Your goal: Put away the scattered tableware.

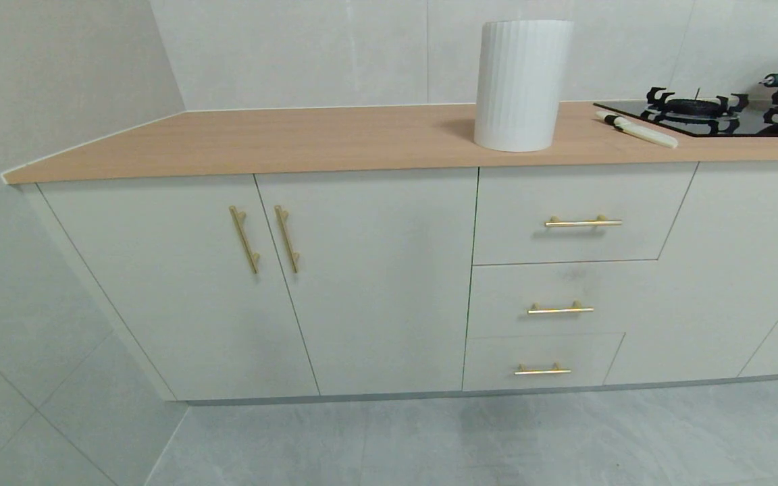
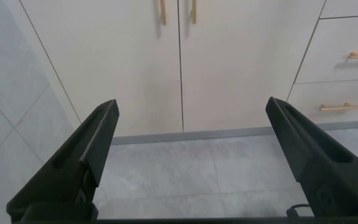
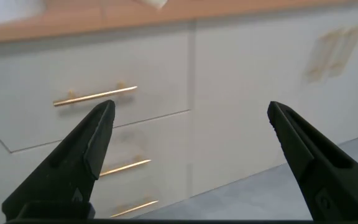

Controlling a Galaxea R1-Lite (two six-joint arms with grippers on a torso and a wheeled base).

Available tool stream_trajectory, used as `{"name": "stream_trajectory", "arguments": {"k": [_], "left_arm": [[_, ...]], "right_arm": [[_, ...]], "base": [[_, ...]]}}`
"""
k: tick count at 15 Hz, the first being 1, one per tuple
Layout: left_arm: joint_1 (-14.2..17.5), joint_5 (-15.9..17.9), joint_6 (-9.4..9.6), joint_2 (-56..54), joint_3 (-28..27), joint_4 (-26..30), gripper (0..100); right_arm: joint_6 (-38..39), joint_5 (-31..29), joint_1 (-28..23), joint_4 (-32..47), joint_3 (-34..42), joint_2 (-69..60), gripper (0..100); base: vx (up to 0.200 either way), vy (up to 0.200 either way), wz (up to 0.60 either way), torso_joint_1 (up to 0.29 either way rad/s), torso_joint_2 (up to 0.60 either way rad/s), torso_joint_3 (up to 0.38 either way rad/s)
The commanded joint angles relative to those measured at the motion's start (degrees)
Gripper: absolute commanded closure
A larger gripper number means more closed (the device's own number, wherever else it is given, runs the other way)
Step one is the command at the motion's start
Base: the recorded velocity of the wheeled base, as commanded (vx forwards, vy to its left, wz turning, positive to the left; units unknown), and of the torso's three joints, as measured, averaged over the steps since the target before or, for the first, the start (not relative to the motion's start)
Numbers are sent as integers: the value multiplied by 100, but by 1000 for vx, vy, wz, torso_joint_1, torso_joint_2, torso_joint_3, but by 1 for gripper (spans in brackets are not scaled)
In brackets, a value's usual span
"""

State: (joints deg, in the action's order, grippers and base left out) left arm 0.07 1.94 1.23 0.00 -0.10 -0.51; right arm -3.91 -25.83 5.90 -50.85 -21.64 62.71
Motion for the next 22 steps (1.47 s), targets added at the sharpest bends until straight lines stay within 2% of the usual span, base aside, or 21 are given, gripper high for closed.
{"name": "stream_trajectory", "arguments": {"k": [1, 4, 5, 7, 9, 11, 12, 14, 17, 22], "left_arm": [[1, 0, 0, 0, 1, -2, 0], [1, 0, 0, 0, 1, -2, 0], [1, 0, 0, 0, 1, -2, 0], [1, 0, 0, 0, 1, -2, 0], [1, 0, 0, 0, 1, -2, 0], [1, 0, 0, 0, 1, -2, 0], [1, 0, 0, 0, 1, -2, 0], [1, 0, 0, 0, 1, -2, 0], [1, 0, 0, 0, 1, -2, 0], [1, 0, 0, 0, 1, -2, 0]], "right_arm": [[-567, -27, -159, 2052, 388, -3274, 0], [-567, -62, -159, 4373, -77, -4829, 0], [-575, -106, -177, 4926, -236, -5225, 0], [-593, -141, -335, 5559, -306, -5761, 0], [-584, -133, -564, 5788, -148, -6271, 0], [-215, -80, -564, 5770, 107, -6271, 0], [57, 140, -564, 5770, 397, -6271, 0], [470, 1036, -564, 5507, 1171, -6271, 0], [576, 2179, -564, 4636, 2164, -6271, 0], [400, 2539, -564, 4786, 2164, -6271, 0]], "base": [[0, 0, 0, 0, 0, 0], [0, 0, 0, 0, 0, 0], [0, 0, 0, 0, 0, 0], [0, 0, 0, 0, 0, 0], [0, 0, 0, 0, 0, 0], [0, 0, 0, 0, 0, 0], [0, 0, 0, 0, 0, 0], [0, 0, 0, 0, 0, 0], [0, 0, 0, 0, 0, 0], [0, 0, 0, 0, 0, 0]]}}
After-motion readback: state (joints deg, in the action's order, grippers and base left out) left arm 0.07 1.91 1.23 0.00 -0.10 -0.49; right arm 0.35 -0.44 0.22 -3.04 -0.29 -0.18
